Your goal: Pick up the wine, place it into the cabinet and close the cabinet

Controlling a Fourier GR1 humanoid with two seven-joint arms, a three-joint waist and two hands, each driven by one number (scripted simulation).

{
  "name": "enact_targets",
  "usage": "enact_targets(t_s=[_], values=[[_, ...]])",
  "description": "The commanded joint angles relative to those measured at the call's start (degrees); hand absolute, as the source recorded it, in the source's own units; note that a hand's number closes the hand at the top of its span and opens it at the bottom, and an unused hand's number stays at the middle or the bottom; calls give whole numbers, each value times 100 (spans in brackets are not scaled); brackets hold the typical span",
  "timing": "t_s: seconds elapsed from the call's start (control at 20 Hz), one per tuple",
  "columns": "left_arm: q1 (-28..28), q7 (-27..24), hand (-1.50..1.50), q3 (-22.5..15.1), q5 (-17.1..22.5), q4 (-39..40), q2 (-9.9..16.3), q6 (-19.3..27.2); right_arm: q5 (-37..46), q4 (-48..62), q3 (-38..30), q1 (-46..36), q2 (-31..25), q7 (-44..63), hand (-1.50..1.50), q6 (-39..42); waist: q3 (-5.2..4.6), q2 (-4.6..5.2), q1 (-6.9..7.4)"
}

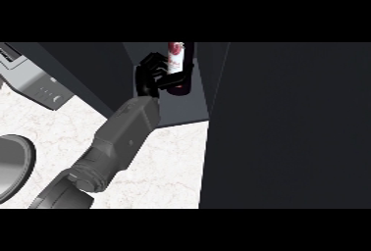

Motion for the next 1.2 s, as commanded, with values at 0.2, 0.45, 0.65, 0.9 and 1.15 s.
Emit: enact_targets(t_s=[0.2, 0.45, 0.65, 0.9, 1.15], values=[[-279, 25, 150, -203, -285, 362, 160, 333, -61, -136, 16, -54, 14, 65, -150, -35, -2, 22, 18], [-211, 17, 150, -716, -815, 516, 335, 1066, -118, -102, 15, 123, 9, -27, -150, 91, 20, 77, -43], [-71, 0, 150, -816, -926, 521, 487, 1203, -122, -141, -2, 82, -21, -88, -150, 138, 7, 96, -51], [135, 138, 150, -911, -1033, 522, 729, 1329, -111, -70, -34, -9, 3, -72, -150, 80, -9, 129, -32], [164, 406, 150, -1069, -1212, 520, 766, 1665, -88, -182, 45, -43, 6, -22, -150, 71, -10, 125, -113]])
